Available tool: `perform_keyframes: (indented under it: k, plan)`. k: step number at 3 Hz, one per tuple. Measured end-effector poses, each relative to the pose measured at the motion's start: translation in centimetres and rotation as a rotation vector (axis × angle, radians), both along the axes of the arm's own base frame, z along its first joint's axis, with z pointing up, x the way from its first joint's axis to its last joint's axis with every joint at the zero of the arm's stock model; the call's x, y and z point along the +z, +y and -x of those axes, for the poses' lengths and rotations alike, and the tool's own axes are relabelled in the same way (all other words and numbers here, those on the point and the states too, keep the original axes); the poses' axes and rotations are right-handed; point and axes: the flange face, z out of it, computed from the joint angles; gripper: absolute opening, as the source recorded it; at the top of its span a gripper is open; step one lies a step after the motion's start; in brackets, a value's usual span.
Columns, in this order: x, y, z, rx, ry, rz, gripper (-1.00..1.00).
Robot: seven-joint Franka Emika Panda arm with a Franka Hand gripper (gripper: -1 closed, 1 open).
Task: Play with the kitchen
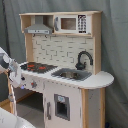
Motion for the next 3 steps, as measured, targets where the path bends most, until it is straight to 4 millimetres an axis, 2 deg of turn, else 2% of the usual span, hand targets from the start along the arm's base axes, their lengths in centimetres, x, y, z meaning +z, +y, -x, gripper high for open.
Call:
perform_keyframes:
  k: [1,3]
  plan:
    - [-1.9,-0.8,-1.1,0.043,0.111,-0.009,1.0]
    - [-4.4,-1.0,-3.9,0.17,0.241,-0.063,1.0]
